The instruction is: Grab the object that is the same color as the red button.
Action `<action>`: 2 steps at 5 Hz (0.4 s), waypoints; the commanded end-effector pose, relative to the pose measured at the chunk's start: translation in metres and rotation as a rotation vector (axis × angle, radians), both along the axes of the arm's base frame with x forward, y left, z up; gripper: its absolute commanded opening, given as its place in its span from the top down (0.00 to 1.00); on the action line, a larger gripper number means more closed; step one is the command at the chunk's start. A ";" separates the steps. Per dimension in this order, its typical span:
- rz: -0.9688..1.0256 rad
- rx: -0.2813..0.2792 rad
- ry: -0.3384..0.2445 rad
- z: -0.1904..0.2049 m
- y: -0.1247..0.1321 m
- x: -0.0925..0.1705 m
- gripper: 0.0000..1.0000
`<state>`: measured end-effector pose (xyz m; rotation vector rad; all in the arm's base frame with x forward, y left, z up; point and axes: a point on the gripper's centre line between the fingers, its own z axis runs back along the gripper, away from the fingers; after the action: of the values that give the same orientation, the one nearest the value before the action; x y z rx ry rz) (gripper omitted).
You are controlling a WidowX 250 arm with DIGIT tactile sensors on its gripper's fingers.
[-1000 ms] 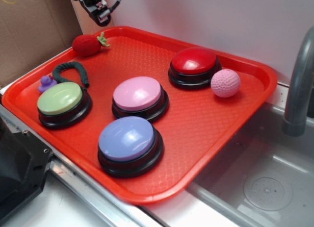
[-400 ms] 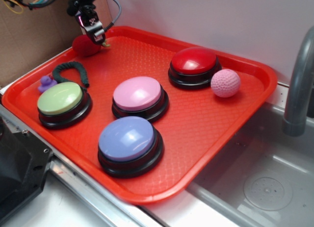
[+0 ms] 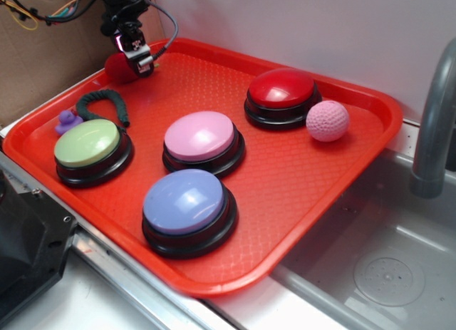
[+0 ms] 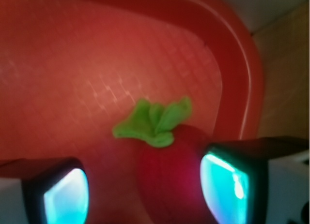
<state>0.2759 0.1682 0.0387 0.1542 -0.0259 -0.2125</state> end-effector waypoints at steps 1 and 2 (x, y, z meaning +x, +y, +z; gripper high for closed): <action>0.090 0.069 -0.038 0.004 0.007 -0.012 1.00; 0.081 0.058 -0.048 0.002 0.002 -0.013 1.00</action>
<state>0.2626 0.1681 0.0285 0.1989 -0.0297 -0.1410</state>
